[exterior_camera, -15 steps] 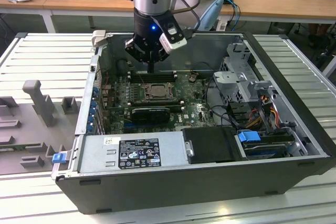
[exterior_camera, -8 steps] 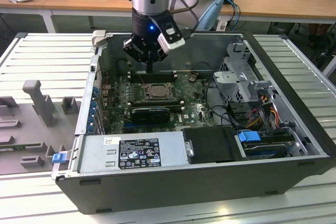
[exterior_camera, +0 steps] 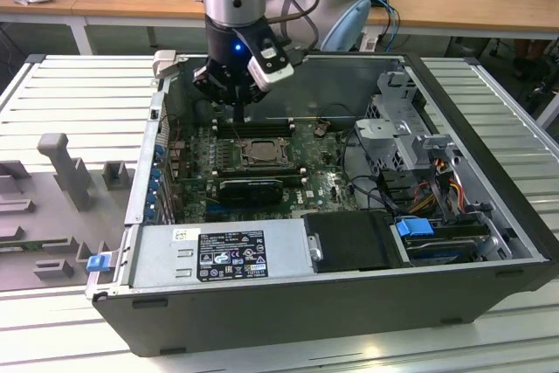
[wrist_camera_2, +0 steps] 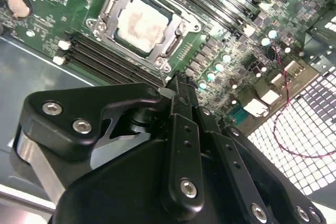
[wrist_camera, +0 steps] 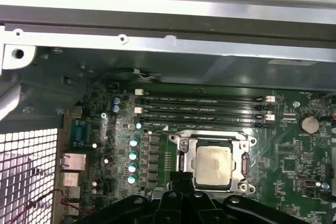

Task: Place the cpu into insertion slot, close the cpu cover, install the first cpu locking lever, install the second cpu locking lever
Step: 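Install the first cpu locking lever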

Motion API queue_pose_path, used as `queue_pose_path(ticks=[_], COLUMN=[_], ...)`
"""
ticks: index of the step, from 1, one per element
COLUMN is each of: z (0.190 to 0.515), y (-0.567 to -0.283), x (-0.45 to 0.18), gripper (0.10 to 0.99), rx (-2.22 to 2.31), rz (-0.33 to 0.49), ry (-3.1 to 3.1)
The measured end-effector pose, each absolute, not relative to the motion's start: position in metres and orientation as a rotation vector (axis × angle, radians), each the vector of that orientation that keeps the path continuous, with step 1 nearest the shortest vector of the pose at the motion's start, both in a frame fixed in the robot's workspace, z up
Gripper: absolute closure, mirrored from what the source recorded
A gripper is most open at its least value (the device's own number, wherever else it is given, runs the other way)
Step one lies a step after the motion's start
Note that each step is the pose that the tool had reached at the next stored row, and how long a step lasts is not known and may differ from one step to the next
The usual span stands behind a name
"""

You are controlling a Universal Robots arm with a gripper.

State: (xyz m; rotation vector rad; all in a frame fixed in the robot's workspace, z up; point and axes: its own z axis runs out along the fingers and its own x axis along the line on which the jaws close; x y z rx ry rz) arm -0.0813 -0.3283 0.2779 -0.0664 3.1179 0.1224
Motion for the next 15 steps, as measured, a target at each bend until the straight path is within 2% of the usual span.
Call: queue_pose_path(ticks=[15], z=[0.271], y=[-0.328], x=[-0.110], gripper=[0.980], rx=[-0.047], rz=[0.122], ry=[3.117])
